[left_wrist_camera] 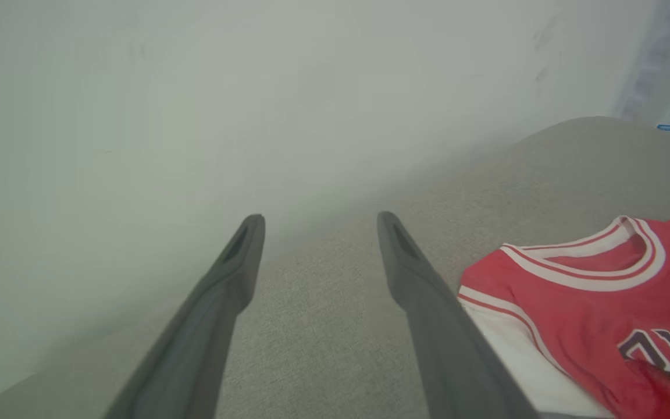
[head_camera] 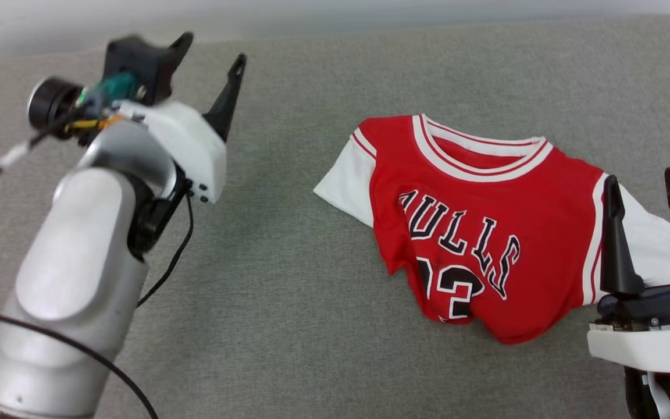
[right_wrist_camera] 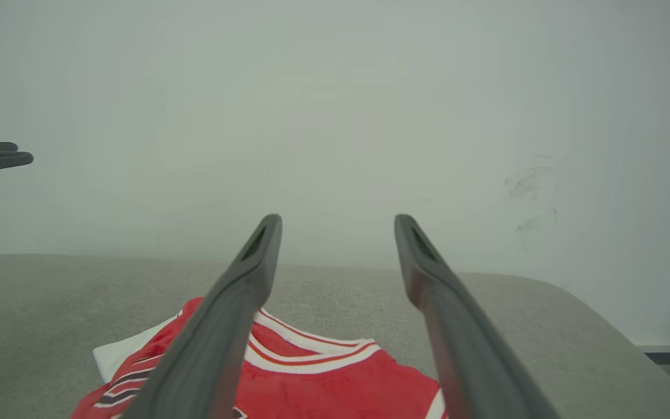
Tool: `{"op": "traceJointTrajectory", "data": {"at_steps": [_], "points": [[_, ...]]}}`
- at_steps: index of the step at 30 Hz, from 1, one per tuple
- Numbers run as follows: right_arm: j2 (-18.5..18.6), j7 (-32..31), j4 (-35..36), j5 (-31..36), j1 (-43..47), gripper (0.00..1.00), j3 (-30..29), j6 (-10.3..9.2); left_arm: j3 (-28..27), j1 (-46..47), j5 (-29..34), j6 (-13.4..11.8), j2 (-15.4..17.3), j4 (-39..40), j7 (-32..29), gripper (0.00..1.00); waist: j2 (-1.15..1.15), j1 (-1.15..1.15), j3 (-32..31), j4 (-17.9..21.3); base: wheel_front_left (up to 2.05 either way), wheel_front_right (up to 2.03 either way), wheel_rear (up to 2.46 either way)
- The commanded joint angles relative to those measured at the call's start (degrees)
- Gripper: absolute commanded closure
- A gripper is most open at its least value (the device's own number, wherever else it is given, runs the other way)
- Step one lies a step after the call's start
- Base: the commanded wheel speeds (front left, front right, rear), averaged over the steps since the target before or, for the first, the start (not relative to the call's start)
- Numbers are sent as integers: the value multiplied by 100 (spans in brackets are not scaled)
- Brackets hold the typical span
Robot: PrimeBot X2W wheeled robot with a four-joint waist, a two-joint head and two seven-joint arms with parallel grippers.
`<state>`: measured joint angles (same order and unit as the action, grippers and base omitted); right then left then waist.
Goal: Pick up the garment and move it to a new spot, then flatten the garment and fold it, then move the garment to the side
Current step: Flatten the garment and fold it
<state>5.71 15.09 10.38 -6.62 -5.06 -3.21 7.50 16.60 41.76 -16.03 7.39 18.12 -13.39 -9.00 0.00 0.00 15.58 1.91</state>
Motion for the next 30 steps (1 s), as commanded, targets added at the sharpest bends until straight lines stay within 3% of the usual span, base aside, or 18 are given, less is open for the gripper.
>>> {"op": "traceJointTrajectory", "data": {"at_steps": [1, 12, 21, 26, 30], "points": [[-51, 11, 79, 40, 69, 0, 7, -3, 224, 166, -202, -4, 126, -14, -243, 0, 0, 0, 111, 94, 0, 0, 0], [-191, 10, 239, 152, -155, 0, 262, -2, 2703, 1867, -2280, -2, 948, -80, -2900, 0, 0, 0, 674, 480, 0, 0, 0], [-229, 11, 173, 183, -408, 0, 414, -3, 4367, 2906, -3345, -1, 1165, -303, -4159, 0, 0, 0, 1096, 772, 0, 0, 0], [-254, 11, 149, 221, -548, 0, 471, -3, 5222, 3274, -3621, -1, 1341, -550, -4502, 0, 0, 0, 1300, 919, 0, 0, 0], [-271, 11, 130, 222, -600, 0, 528, -3, 5597, 3243, -3778, -1, 1376, -709, -4614, 0, 0, 0, 1393, 1017, 0, 0, 0]]}}
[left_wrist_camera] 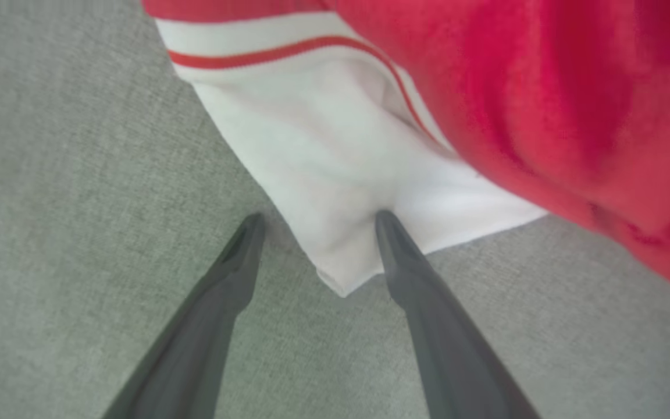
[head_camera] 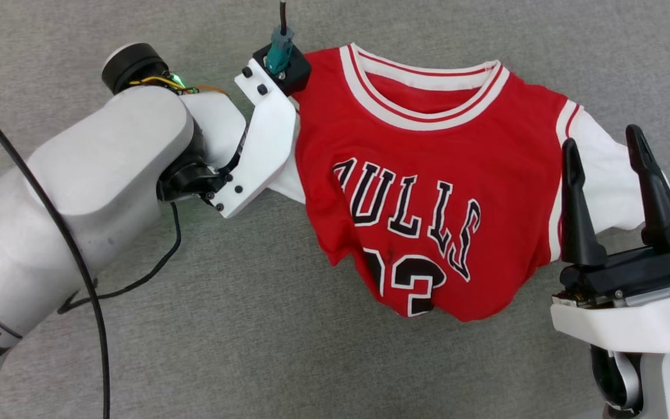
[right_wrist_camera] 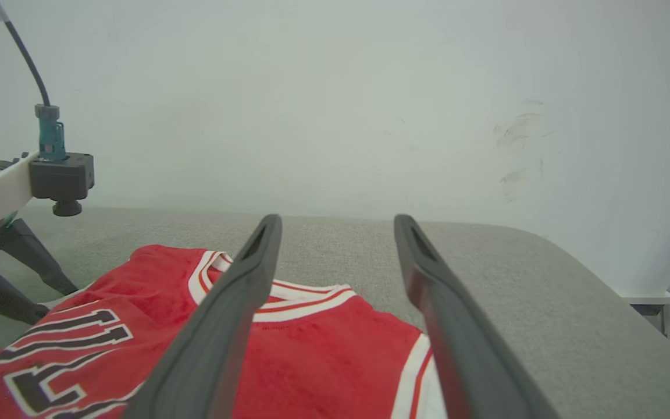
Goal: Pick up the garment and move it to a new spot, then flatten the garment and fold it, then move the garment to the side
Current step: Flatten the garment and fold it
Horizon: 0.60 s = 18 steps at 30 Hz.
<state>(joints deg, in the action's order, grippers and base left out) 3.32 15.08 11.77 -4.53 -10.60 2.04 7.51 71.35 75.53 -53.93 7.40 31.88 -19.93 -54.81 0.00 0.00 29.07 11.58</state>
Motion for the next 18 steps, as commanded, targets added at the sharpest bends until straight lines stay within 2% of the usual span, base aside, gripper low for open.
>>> {"op": "traceJointTrajectory", "data": {"at_steps": [1, 2, 3, 12, 15, 18], "points": [[-34, 12, -14, 18, -58, 0, 1, -4, 187, -184, 6, -2, 21, -34, -126, 0, 0, 0, 50, 61, 0, 0, 0], [-38, 12, -17, 27, -63, 0, 1, -4, 235, -216, 44, -1, 48, 25, -173, 60, 0, 0, 55, 70, 0, 0, 0], [-42, 13, -24, 33, -66, 0, -6, -4, 257, -254, 60, -1, 64, 62, -146, 98, 0, 0, 54, 70, 0, 0, 0], [-45, 13, -127, 116, 149, 0, -105, -4, 196, -61, -77, -2, 78, 449, 536, 100, 0, 0, -412, -304, 0, 0, 0], [-27, 13, -154, 130, 250, 0, -137, -4, 198, -53, -248, -2, 227, 615, 807, 100, 0, 0, -643, -490, 0, 0, 0], [-11, 12, -193, 149, 381, 0, -189, -4, 198, -56, -456, -2, 513, 747, 973, 100, 0, 0, -843, -673, 0, 0, 0]]}}
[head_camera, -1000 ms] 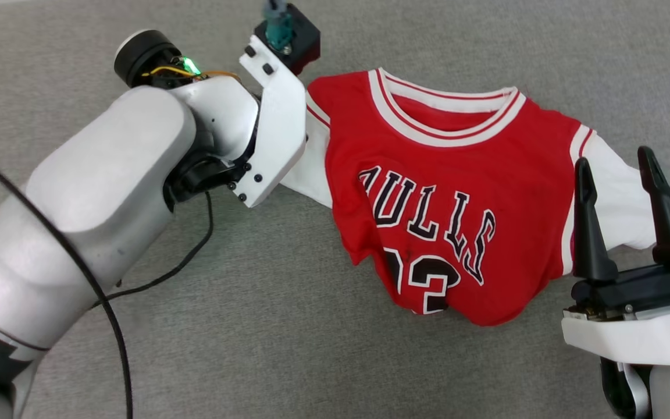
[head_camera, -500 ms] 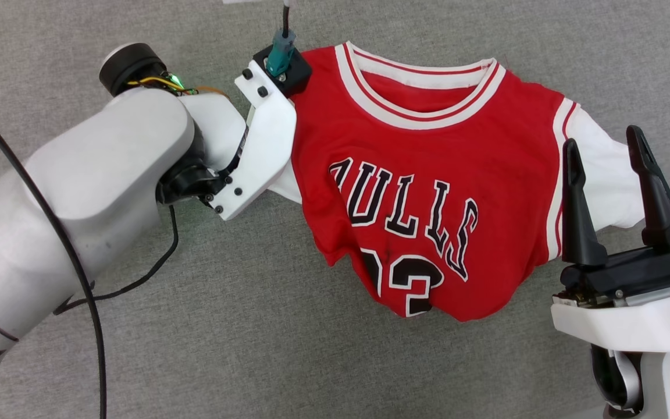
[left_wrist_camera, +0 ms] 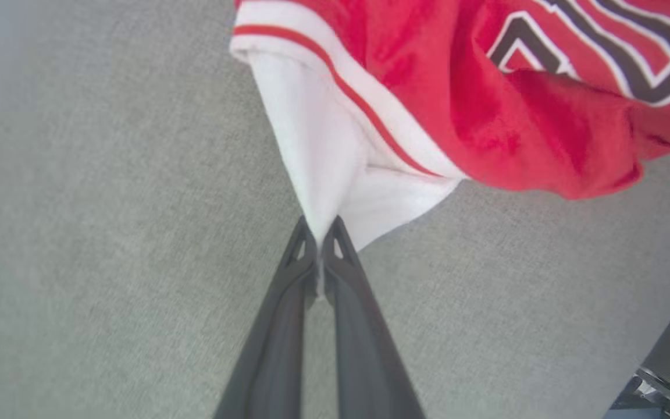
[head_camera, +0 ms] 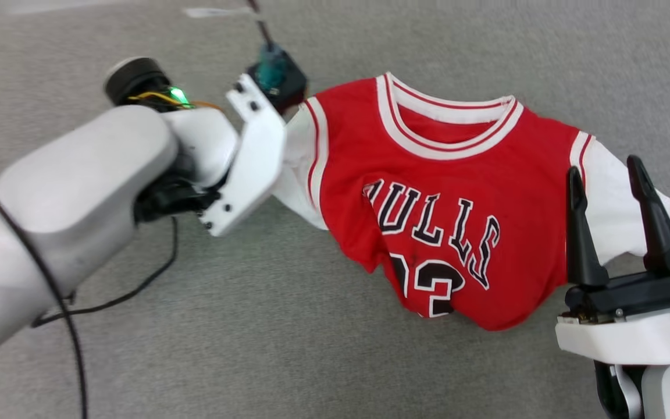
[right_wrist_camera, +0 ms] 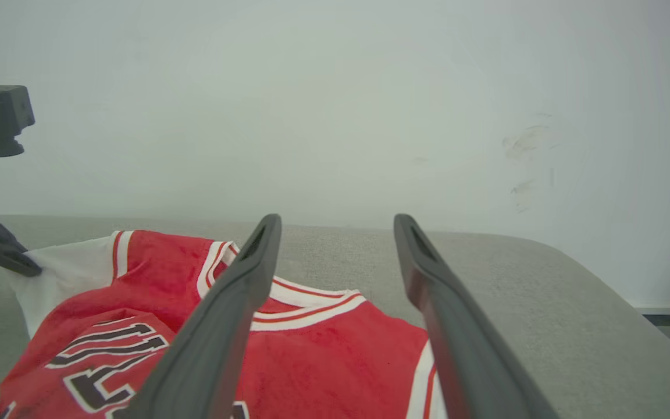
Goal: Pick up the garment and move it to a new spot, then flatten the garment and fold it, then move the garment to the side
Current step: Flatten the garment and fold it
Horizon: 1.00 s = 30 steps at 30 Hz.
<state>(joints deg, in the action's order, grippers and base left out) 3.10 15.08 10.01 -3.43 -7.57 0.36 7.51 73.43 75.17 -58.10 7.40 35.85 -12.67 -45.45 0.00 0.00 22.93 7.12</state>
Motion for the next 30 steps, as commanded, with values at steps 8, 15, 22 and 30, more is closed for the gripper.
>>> {"op": "traceJointTrajectory", "data": {"at_steps": [8, 15, 22, 30], "points": [[45, 13, -72, 40, 233, 0, 39, -4, -6, -296, -250, -2, 1199, -173, -7, 100, 0, 0, -460, -436, 0, 0, 0], [106, 12, -126, 28, 223, 0, 71, -4, -79, -770, -432, -287, 1566, -798, 194, 100, 0, 0, -321, -333, 0, 0, 0], [87, 12, -194, 35, 137, 0, 40, -4, -60, -1151, -400, -410, 1325, -1357, 399, 77, 0, 0, -179, -214, 0, 0, 0], [80, 13, -258, 66, 224, 0, -2, -4, -144, -827, -187, -292, 1114, -1499, 753, 0, 0, 0, -351, -294, 0, 0, 0]]}}
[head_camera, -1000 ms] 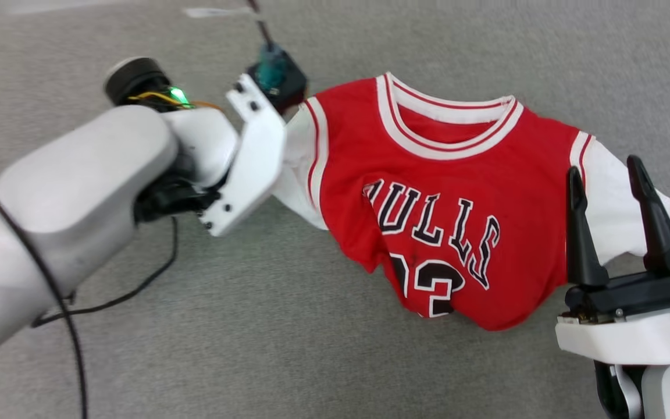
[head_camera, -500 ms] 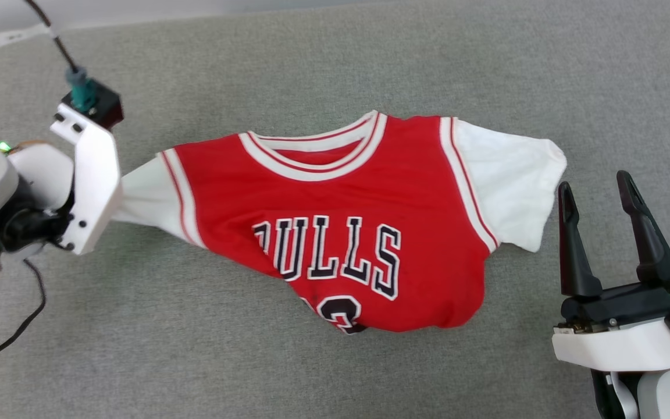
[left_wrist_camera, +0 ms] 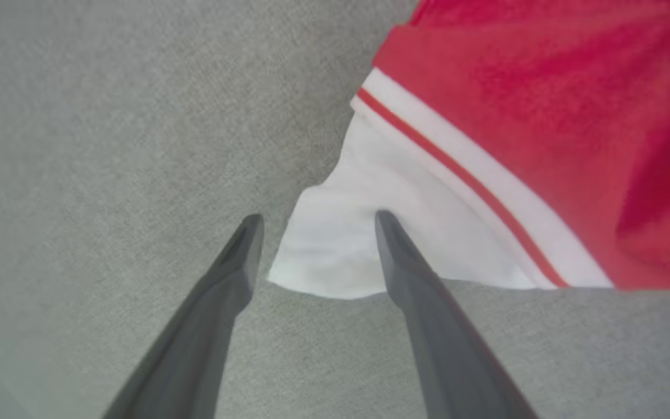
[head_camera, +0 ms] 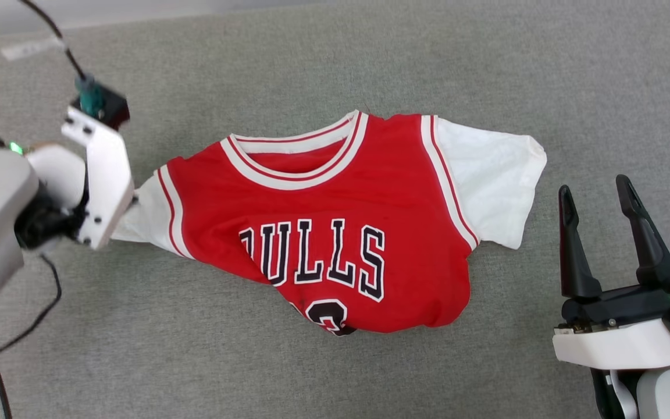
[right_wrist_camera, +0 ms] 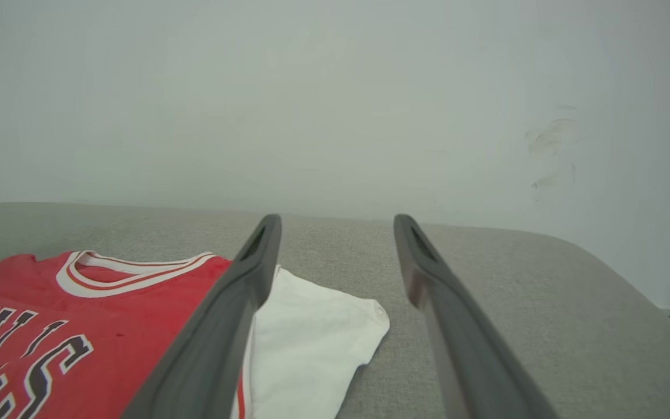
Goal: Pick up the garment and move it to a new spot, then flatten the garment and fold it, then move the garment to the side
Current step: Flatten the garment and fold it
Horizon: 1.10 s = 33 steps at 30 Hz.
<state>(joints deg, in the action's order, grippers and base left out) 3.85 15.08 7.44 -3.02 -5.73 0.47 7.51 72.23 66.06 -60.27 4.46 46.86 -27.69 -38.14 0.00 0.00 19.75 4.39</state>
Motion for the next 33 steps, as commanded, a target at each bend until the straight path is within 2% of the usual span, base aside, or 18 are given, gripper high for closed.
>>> {"op": "traceJointTrajectory", "data": {"at_steps": [1, 9, 16, 24, 33], "points": [[5, 13, 0, 27, 47, 0, -16, -4, -50, 172, 34, 33, 27, 50, 27, 0, 0, 0, -67, -32, 0, 0, 0], [-9, 13, 64, 49, 32, 0, 19, -4, -343, 941, -31, 96, 27, 653, -227, 0, 0, 0, -137, -41, 0, 0, 0], [-15, 12, 157, 59, -173, 0, 78, -4, -248, 1405, -15, 150, -364, 1021, -841, 0, 0, 0, 132, 108, 0, 0, 0], [-50, 13, 201, 59, -382, 0, 239, -4, 33, 1240, 291, 262, -768, 987, -1395, 0, 0, 0, 534, 383, 0, 0, 0], [-88, 12, 189, 15, -537, 0, 259, -4, 135, 751, 470, 293, -1108, 645, -1560, 0, 0, 0, 886, 535, 0, 0, 0]]}}
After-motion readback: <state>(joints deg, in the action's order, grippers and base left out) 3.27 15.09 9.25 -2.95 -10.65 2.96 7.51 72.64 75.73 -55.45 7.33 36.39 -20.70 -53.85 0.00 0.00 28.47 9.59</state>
